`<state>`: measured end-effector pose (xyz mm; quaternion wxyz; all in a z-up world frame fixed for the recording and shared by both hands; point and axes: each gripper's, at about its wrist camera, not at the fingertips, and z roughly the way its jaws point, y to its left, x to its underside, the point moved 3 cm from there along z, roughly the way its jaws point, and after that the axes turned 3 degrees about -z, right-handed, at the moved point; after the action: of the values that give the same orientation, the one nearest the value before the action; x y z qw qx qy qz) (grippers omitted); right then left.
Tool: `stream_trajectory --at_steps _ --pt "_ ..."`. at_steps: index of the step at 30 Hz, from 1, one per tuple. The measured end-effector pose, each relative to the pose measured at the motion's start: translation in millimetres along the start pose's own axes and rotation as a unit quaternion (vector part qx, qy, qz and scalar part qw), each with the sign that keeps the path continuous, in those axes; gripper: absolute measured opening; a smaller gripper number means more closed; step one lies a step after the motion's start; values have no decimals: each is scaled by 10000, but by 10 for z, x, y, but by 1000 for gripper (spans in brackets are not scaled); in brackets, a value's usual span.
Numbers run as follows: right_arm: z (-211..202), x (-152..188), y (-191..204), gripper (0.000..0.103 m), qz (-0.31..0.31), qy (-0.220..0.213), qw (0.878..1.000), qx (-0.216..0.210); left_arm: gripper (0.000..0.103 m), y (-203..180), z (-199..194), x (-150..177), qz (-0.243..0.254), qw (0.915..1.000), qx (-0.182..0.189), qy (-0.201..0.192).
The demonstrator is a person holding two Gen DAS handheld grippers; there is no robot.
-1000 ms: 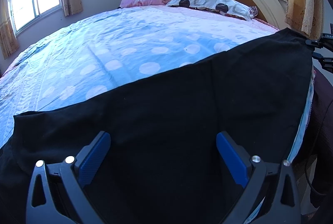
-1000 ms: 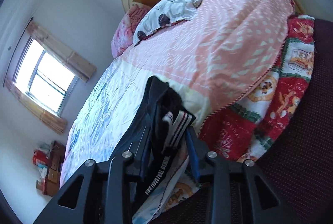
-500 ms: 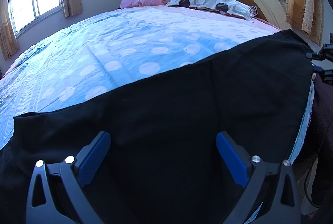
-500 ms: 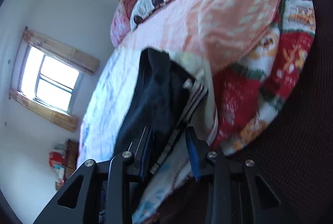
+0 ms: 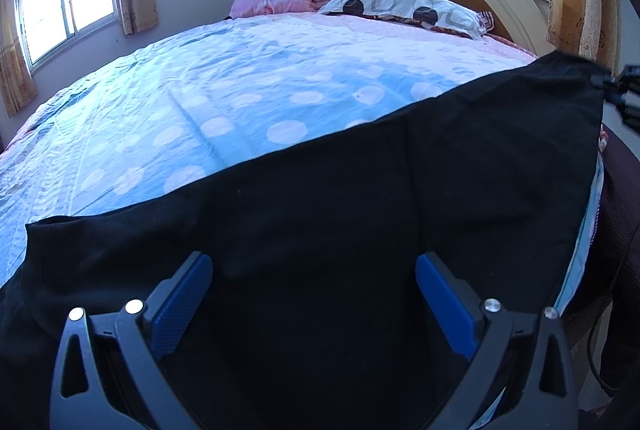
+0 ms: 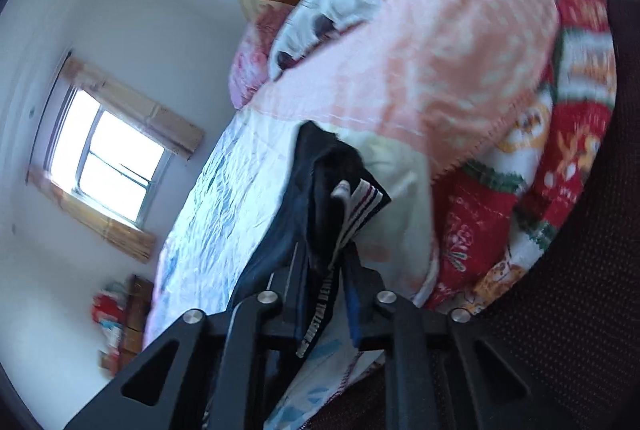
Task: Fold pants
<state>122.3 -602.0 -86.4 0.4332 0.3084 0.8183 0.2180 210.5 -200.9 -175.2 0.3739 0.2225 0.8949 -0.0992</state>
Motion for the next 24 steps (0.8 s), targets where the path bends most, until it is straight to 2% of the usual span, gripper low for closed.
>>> stream_trajectory --at_steps 2,4,5,7,9,10,11,13,15,17,20,24 --pt "-100 21 275 13 -568 -156 9983 39 103 13 -17 -10 -60 10000 65 12" --pt "-179 89 682 13 -1344 -257 9906 8 103 77 -83 -36 -340 9991 250 -11" --pt "-212 164 880 13 -1732 -243 9846 -51 103 146 -155 -61 -638 9967 484 -87" --pt "-162 427 1359 13 -2632 -77 9645 -194 103 263 -263 -87 -1098 9895 915 -214" --pt "-14 843 1774 13 -3430 379 9376 -432 103 359 -330 -93 -1489 9794 1334 -287" --pt "71 1027 1898 13 -3707 594 9254 -506 103 410 -346 -90 -1714 9718 1598 -276" --pt "154 1220 1996 13 -3984 794 9121 -552 103 431 -343 -87 -1829 9671 1753 -242" --pt "397 1757 2144 13 -4682 1307 8720 -583 103 454 -313 -69 -2044 9571 2047 -137" --pt "603 2098 2145 12 -5020 1633 8481 -447 103 419 -258 -43 -2191 9480 2311 -29" --pt "674 2313 2093 12 -5125 1792 8391 -338 103 351 -204 -35 -2230 9433 2457 89" --pt "738 2422 2015 13 -5273 1843 8292 -216 103 222 -119 -44 -2186 9387 2655 248" --pt "699 2427 2003 15 -5289 1904 8265 -286 102 67 -87 -113 -1988 9390 2788 321"
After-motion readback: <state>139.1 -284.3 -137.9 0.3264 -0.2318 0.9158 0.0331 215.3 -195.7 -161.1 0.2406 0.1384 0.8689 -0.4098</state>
